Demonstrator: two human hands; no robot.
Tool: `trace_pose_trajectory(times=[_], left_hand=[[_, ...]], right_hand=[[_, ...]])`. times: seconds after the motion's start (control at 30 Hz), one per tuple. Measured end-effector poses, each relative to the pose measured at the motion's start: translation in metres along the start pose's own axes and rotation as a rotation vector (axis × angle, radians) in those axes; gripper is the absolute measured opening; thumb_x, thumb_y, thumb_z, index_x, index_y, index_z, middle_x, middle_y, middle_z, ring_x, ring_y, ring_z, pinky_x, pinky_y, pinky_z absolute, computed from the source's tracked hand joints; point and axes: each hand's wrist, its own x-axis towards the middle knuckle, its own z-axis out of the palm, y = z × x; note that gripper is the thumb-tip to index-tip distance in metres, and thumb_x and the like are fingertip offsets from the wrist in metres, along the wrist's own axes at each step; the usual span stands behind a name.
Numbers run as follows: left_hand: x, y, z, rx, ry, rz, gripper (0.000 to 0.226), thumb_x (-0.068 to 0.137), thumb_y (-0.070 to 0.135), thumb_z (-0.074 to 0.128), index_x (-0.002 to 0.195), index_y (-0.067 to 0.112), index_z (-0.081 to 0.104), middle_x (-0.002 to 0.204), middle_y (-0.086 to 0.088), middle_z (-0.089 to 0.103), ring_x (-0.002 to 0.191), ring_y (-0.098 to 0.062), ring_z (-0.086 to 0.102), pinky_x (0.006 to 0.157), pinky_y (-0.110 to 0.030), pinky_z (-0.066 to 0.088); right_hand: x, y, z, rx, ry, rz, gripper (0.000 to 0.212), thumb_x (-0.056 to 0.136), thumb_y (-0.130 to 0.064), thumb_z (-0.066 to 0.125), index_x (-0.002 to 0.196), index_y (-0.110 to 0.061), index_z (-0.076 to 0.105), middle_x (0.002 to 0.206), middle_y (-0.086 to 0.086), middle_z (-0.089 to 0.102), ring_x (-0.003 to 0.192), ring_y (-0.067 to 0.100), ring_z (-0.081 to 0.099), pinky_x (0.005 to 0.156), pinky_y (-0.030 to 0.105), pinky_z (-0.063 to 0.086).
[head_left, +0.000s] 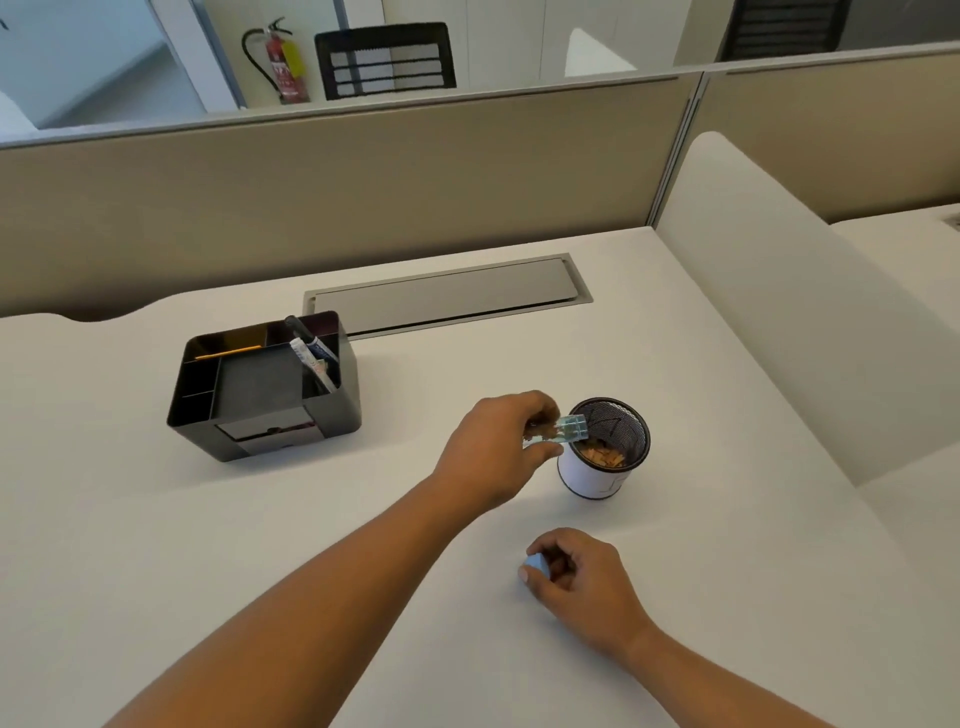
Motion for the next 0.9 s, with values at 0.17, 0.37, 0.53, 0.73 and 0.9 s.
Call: trace_pose_trajectory(times=[0.17,0.37,0.53,0.73,0.9], left_hand=[[0.019,0.012,0.01,0.054,-0.045,0.05,0.03,0.082,0.023,0.074,0.111,0.023,0.066,0.104,0.001,0.068,0.094,-0.018,0.059,0.084,-0.037,0.052],[0.035,0.028,0.019,0.124,-0.121,0.076,0.032,0.08,0.023,0.075,0.111,0.022,0.068,0.104,-0.002,0.062,0.095,-0.02,0.057,0.08,-0.036,0.052],[0.043,0.034,0.023,0.139,-0.128,0.085,0.033,0.08,0.02,0.076,0.111,0.019,0.068,0.105,-0.005,0.058,0.093,-0.021,0.056,0.078,-0.033,0.052],[0.047,0.035,0.026,0.175,-0.134,0.065,0.033,0.08,0.013,0.075,0.112,0.018,0.069,0.108,-0.005,0.054,0.097,-0.022,0.054,0.077,-0.029,0.05],[0.05,0.04,0.028,0.186,-0.128,0.079,0.033,0.079,0.002,0.07,0.111,0.014,0.071,0.107,-0.006,0.053,0.093,-0.02,0.051,0.073,-0.026,0.045]], right_hand=[[0.0,0.005,0.0,0.003,0.009,-0.046,0.014,0.077,-0.036,0.077,0.085,-0.027,0.07,0.083,-0.007,0.07,0.072,0.014,0.062,0.061,0.013,0.05],[0.001,0.009,0.0,0.02,0.016,-0.075,0.014,0.077,-0.038,0.075,0.085,-0.029,0.069,0.081,-0.01,0.068,0.071,0.013,0.062,0.061,0.012,0.049],[0.0,0.011,0.001,0.031,0.02,-0.09,0.014,0.077,-0.037,0.076,0.086,-0.027,0.07,0.079,-0.01,0.067,0.071,0.015,0.063,0.061,0.016,0.052],[0.0,0.013,0.003,0.031,0.028,-0.096,0.017,0.077,-0.037,0.076,0.088,-0.025,0.071,0.081,-0.007,0.068,0.075,0.016,0.064,0.064,0.023,0.056],[0.0,0.013,0.003,0.04,0.025,-0.092,0.017,0.077,-0.037,0.076,0.088,-0.025,0.071,0.081,-0.007,0.068,0.074,0.017,0.064,0.064,0.022,0.056]])
